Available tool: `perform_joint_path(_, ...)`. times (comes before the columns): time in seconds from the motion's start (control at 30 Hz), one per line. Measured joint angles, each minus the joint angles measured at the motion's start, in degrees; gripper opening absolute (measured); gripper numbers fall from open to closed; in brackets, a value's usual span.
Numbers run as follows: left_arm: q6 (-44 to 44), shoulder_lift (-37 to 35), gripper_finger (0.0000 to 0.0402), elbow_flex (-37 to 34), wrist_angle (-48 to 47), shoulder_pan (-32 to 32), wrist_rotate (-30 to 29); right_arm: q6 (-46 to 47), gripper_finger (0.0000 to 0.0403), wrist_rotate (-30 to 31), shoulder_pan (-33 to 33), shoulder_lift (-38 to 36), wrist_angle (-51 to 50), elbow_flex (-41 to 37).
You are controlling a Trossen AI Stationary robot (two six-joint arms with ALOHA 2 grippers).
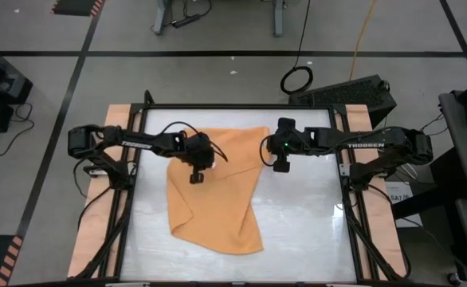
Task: Roll towel
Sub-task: Roll the yellow towel
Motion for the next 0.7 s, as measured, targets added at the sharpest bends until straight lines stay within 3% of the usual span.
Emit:
perform_joint_path(0.17,-1.8,0.0,0.0088,0.0,-4.1,-2.7,-1.7,0.2,0.0,-0.2,0.0,0.0,0.0,0.0)
perform_joint_path(0.37,-1.6,-0.4,0.0157,0.0,-6.4,-7.5,-9.2,0.1,0.0,-0.2,0.0,0.0,0.0,0.0)
perform_joint_path(0.7,3.2,-0.8,0.0171,-0.2,-8.5,-14.6,-10.9,0.0,0.0,-0.2,0.0,0.0,0.0,0.0)
